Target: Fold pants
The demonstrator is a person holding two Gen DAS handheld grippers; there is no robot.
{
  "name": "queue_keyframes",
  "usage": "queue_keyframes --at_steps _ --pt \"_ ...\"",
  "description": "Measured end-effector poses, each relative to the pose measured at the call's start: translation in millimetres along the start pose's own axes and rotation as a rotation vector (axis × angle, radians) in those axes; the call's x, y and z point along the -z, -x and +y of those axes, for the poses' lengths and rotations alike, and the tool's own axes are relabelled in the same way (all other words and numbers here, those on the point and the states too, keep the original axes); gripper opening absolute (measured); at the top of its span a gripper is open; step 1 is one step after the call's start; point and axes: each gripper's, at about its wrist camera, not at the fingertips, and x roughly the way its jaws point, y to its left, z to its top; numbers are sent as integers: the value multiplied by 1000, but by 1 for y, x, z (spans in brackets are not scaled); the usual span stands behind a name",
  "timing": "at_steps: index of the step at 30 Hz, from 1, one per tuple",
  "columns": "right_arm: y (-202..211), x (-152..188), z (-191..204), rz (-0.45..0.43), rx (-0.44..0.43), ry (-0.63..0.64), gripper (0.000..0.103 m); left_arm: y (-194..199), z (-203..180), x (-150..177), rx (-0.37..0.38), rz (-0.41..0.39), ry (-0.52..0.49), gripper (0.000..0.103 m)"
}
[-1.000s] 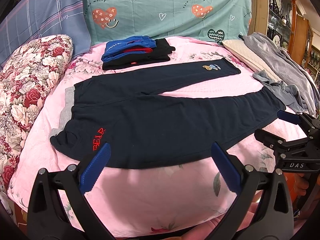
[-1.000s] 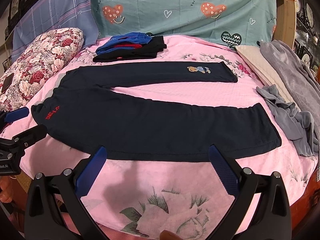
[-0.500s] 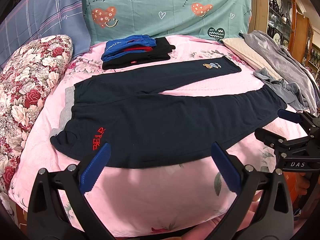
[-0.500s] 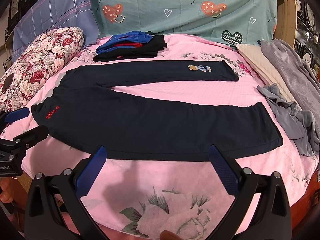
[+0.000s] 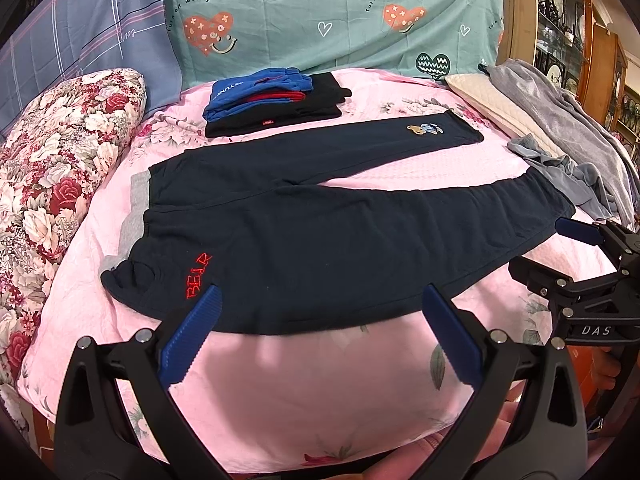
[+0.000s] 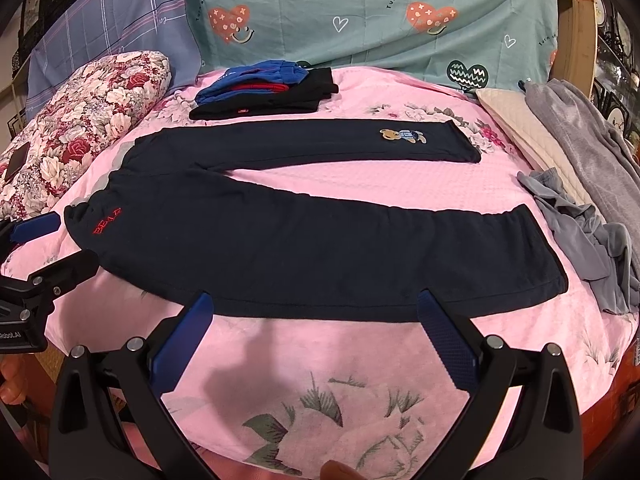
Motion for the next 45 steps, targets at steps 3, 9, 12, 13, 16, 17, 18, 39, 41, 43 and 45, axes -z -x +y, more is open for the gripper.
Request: queue_keyframes --at_steps 3,9,12,13,16,17,18,39,41,43,45 --pt "0 0 0 -1 0 1 102 0 0 0 0 0 -1 101" --pt "-2 1 1 4 -3 5 102 0 0 2 -1 2 -3 101" --pt "-2 1 2 7 -2 8 102 0 0 1 -1 3 -2 101" --pt "-2 0 2 8 -3 8 102 0 0 2 -1 3 -2 101" --pt "-2 1 2 8 -2 8 102 -1 0 2 -1 5 -2 101" --pt "-2 1 2 8 -3 8 102 -2 0 2 -1 5 -3 101" --pt "-2 1 2 9 -3 8 102 -2 1 3 -1 6 -3 101" --pt "-33 -56 5 49 -190 28 102 -46 87 -25 38 68 106 101" --pt "-43 -72 8 74 -262 41 102 -51 106 -34 30 71 110 101" --pt "-51 -86 11 91 -316 51 102 -54 123 -46 15 72 105 101" --pt "-62 -104 18 101 -362 83 102 -58 141 -61 -5 68 85 101"
